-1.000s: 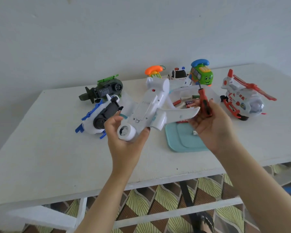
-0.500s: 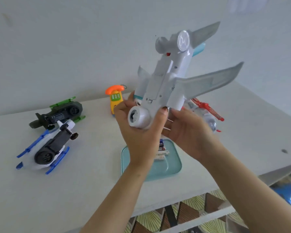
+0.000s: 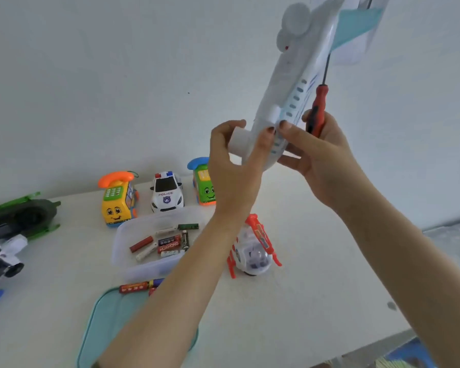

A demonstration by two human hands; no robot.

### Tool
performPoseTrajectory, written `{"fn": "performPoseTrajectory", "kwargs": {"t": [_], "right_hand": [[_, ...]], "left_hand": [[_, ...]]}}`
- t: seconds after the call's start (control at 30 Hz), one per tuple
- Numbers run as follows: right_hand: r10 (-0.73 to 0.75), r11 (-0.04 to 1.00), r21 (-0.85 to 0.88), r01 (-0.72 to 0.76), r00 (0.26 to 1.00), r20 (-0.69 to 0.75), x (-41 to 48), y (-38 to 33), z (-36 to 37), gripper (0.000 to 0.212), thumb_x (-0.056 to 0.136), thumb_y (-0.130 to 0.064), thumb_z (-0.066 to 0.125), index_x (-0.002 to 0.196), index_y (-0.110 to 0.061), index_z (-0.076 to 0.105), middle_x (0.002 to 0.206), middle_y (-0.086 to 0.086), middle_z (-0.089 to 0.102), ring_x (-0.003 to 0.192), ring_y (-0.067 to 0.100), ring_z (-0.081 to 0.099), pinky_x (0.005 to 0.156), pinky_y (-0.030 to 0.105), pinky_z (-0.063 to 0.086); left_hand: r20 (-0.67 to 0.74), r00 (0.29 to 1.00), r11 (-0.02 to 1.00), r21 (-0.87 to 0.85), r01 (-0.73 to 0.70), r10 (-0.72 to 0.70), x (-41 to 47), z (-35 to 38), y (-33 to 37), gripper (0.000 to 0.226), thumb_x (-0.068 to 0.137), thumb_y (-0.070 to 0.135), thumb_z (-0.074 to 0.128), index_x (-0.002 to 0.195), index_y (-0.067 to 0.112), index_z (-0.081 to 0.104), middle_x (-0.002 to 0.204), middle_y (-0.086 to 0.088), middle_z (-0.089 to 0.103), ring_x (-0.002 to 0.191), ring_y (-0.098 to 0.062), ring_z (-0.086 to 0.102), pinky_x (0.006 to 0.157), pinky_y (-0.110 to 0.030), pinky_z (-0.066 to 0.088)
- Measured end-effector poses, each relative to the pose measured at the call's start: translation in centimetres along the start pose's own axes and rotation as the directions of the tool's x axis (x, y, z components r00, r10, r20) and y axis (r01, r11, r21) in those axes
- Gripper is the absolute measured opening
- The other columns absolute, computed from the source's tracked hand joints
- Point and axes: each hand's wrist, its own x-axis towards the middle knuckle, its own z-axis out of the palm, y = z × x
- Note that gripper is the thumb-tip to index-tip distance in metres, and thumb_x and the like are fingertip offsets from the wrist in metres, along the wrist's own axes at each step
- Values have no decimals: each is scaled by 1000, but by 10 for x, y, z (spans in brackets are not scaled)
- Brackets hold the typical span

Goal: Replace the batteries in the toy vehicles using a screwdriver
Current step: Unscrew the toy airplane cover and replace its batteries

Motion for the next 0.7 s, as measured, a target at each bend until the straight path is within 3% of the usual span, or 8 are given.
{"fn": "performPoseTrajectory", "kwargs": {"t": [0.07, 0.17, 0.27, 0.33, 0.4, 0.5, 0.53, 0.7], "right_hand": [[-19, 996, -91, 13, 998, -62, 18, 1, -15, 46, 80, -17, 73, 108, -13, 37, 98, 15, 51, 102, 29, 66, 82, 48, 57], [-69, 955, -296, 16, 983, -168, 44, 8, -33, 39, 80, -18, 75, 92, -20, 38, 89, 6, 48, 87, 25, 64, 82, 47, 57], [-97, 890, -456, -20, 968, -232, 66, 24, -44, 37, 81, -25, 73, 95, -22, 39, 90, -11, 45, 76, 10, 52, 71, 29, 56], [-59, 850, -519, -95, 960, -273, 79, 39, -55, 42, 81, -30, 73, 104, -17, 40, 98, -13, 46, 77, 6, 52, 68, 22, 53], [-9, 794, -582, -173, 955, -296, 89, 57, -67, 47, 81, -33, 73, 107, -16, 39, 111, -8, 50, 81, 8, 55, 71, 28, 56], [63, 712, -657, -247, 955, -292, 95, 88, -79, 48, 81, -34, 73, 108, -16, 38, 124, 0, 55, 77, 9, 56, 64, 28, 54], [81, 679, -684, -267, 953, -292, 95, 98, -82, 49, 81, -35, 73, 108, -15, 39, 122, 1, 56, 76, 10, 56, 64, 29, 54], [127, 507, -804, -310, 950, -286, 88, 135, -91, 48, 81, -37, 71, 107, -12, 40, 88, -6, 53, 71, 15, 55, 62, 37, 54]], "left_hand": [[43, 998, 993, 112, 34, -39, 17, 14, -11, 48, 82, 47, 70, 111, 9, 63, 100, 5, 63, 86, 2, 57, 72, -9, 44], [163, 963, 936, 317, 154, -213, 38, 25, -28, 48, 88, 47, 65, 124, 15, 62, 118, 8, 62, 103, 0, 54, 88, -13, 39], [169, 930, 858, 466, 215, -325, 50, 24, -41, 45, 89, 34, 67, 128, 16, 57, 122, 5, 58, 107, -4, 49, 89, -20, 38], [131, 934, 822, 525, 219, -333, 54, 16, -44, 37, 90, 27, 65, 125, 16, 59, 119, 5, 60, 105, -5, 51, 86, -20, 37], [65, 937, 801, 540, 257, -345, 57, 4, -46, 31, 92, 19, 60, 123, 15, 61, 115, 5, 61, 105, -7, 54, 85, -19, 39], [-71, 932, 782, 524, 338, -355, 64, -21, -50, 26, 93, 10, 54, 117, 13, 63, 100, 7, 62, 97, -8, 56, 69, -6, 40], [-111, 929, 770, 530, 355, -353, 66, -29, -51, 25, 94, 9, 53, 116, 12, 63, 97, 8, 62, 94, -7, 54, 66, -5, 39], [-219, 918, 752, 527, 395, -329, 69, -54, -58, 27, 94, 8, 53, 118, 8, 64, 106, 3, 59, 100, -9, 52, 85, -21, 37]]}}
